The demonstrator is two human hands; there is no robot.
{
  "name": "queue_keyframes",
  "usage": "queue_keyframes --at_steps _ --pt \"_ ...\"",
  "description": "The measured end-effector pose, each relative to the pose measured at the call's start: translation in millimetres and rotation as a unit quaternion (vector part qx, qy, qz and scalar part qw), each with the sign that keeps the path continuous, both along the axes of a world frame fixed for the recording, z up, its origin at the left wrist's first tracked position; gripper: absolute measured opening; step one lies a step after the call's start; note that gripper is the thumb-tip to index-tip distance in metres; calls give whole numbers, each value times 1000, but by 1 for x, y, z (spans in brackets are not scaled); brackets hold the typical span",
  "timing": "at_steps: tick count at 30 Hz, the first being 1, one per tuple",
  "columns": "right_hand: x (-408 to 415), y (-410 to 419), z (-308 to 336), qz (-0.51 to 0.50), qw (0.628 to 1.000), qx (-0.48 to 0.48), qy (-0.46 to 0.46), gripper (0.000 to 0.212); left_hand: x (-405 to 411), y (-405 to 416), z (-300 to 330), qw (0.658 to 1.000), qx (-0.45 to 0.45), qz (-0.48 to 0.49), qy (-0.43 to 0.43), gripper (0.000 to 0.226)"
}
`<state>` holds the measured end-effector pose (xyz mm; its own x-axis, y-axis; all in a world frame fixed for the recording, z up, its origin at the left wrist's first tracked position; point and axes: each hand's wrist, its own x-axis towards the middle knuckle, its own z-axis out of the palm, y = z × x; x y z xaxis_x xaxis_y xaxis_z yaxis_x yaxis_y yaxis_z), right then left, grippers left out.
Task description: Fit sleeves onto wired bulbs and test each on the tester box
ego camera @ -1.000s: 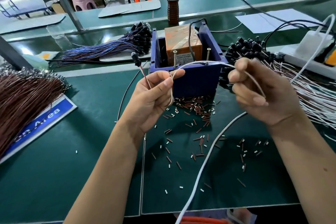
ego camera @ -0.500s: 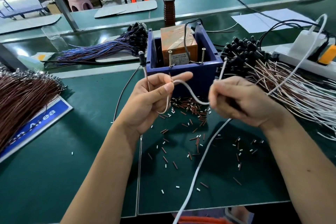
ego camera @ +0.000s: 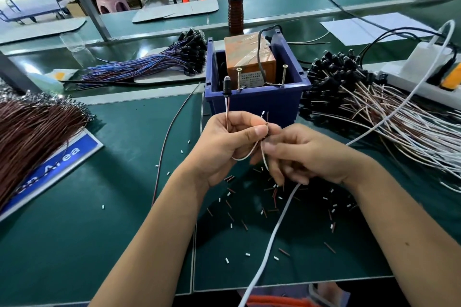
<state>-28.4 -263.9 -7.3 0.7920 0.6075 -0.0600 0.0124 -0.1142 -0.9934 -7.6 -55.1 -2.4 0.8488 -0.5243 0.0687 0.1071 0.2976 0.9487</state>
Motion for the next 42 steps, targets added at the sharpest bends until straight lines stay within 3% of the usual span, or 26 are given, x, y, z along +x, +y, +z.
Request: queue_keyframes --at_steps 5,9,15,18,20,23,27,32,36,40,42 --pt "6 -8 -1 -88 993 77 -24 24 5 6 2 998 -24 -28 54 14" --pt "7 -5 -2 -125 980 152 10 25 3 10 3 994 -23 -71 74 16" --pt "6 4 -4 -158 979 123 -28 13 1 4 1 990 -6 -103 92 24" --pt "5 6 -3 -168 978 116 -50 11 0 4 1 991 1 -111 81 15" --pt "5 5 -2 -200 969 132 -66 10 0 5 2 990 -8 -119 74 3" --pt "7 -3 0 -265 944 178 -81 12 1 10 0 989 -49 -126 52 15" --pt "5 4 -5 -190 968 158 -47 25 3 11 0 990 -102 -97 2 13" --pt "3 8 -1 -74 981 181 -14 27 2 5 0 993 -94 -36 -59 3" --pt "0 11 -3 -99 977 185 -38 26 4 4 -1 996 -63 26 -50 15" --pt "1 12 -3 -141 976 155 -55 39 1 3 3 996 -50 35 -69 9" --pt "1 10 -3 -149 977 131 -75 28 1 3 4 995 -57 44 -71 11"
